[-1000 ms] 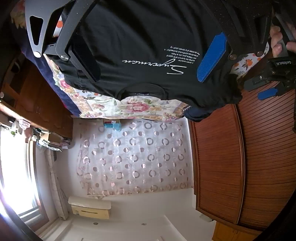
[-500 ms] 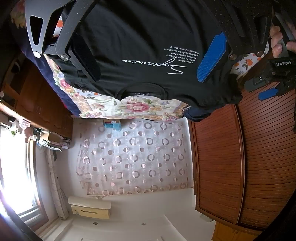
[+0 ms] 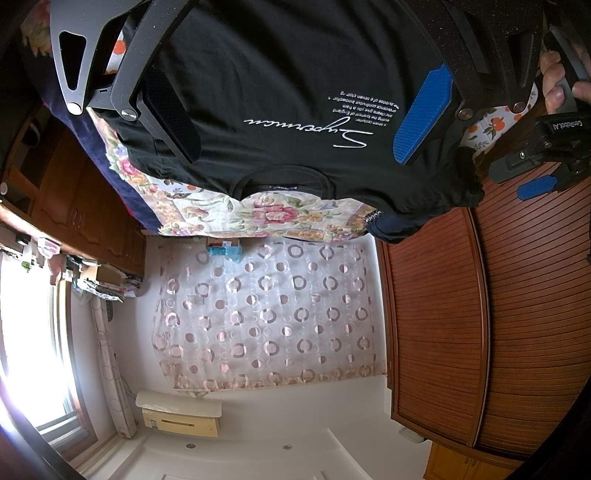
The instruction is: Fold small clothes
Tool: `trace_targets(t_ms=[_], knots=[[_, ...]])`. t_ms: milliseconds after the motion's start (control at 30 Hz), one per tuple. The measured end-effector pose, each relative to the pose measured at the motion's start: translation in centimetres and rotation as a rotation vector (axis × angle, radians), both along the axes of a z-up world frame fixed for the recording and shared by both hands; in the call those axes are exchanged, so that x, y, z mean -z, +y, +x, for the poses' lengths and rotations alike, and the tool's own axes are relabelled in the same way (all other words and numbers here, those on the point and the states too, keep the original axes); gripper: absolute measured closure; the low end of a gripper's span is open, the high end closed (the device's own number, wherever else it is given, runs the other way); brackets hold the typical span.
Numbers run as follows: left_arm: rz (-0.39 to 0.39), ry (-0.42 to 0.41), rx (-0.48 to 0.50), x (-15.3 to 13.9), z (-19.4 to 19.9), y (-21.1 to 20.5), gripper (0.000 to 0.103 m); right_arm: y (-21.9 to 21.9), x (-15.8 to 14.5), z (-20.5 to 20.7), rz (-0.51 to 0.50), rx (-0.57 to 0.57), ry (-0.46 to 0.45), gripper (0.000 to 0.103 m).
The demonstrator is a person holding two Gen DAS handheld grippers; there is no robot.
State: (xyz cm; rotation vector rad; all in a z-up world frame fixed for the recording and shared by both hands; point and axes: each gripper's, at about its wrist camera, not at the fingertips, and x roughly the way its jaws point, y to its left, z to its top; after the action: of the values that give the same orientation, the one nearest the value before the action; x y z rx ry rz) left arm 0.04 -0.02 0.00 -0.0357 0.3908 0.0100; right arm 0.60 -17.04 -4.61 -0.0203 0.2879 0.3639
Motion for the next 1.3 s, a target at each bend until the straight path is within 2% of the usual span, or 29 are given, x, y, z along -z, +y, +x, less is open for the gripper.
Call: trace_targets(t_ms=[300,633,1300], knots=[[0.002,-0.001,0.000,0.0,0.0,0.0,0.000,0.0,-0.1,-0.1,-0.003,0.000,0.000,0.000],[0.005,-0.008,-0.002,-0.2,0.2,1.9,0.000,0.1,0.0,0.1,-0.005,0.002,0.000,0.000],[0.009,-0.011,-0.002,-0.2,0.2,1.9,0.000,0.2,0.0,0.0,-0.006,0.002,-0.003,0.000]])
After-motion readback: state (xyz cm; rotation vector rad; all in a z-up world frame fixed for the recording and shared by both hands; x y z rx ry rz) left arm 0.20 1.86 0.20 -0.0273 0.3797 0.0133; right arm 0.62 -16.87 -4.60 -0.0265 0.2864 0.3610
